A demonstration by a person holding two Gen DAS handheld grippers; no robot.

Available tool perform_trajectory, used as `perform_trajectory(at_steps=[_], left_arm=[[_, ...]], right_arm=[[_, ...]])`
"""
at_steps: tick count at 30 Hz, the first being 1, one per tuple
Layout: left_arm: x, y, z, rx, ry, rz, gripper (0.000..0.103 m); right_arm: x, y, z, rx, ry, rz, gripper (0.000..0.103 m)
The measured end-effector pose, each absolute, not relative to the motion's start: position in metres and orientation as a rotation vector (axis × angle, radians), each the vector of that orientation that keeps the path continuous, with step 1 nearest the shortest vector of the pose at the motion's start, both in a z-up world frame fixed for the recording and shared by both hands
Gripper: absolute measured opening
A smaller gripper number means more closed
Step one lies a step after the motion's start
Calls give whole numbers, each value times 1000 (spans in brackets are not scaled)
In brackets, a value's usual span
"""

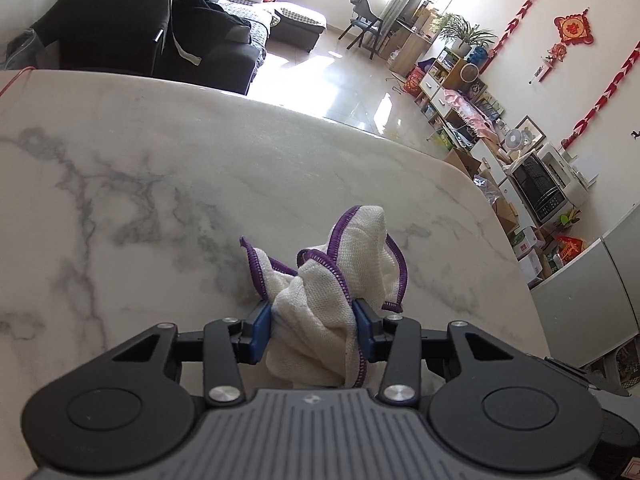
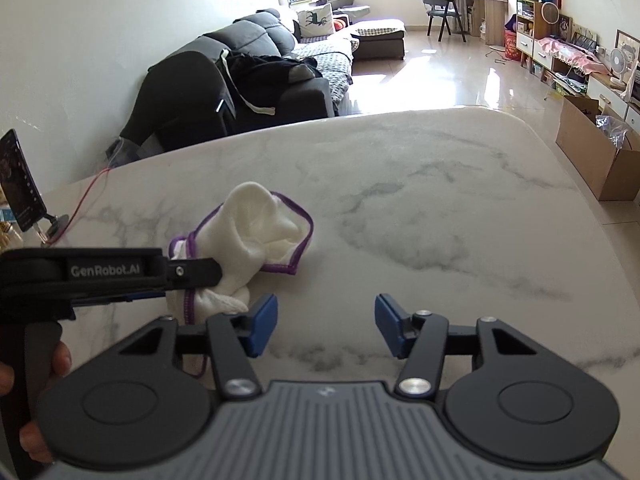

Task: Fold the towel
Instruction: 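Grasp a purple-edged corner of the towel with the left gripper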

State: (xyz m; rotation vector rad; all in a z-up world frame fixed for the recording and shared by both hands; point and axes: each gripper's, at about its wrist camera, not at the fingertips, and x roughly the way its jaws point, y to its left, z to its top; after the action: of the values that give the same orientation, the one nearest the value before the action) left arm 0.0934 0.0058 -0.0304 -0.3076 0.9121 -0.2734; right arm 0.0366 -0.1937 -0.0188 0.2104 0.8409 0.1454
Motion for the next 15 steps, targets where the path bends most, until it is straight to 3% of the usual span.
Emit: perform_trajectory(at_steps=[15], left_arm=[[77,32,-34,-304,887,-264,42]], right_arm=[[66,-191,-16,367,853,226,51]])
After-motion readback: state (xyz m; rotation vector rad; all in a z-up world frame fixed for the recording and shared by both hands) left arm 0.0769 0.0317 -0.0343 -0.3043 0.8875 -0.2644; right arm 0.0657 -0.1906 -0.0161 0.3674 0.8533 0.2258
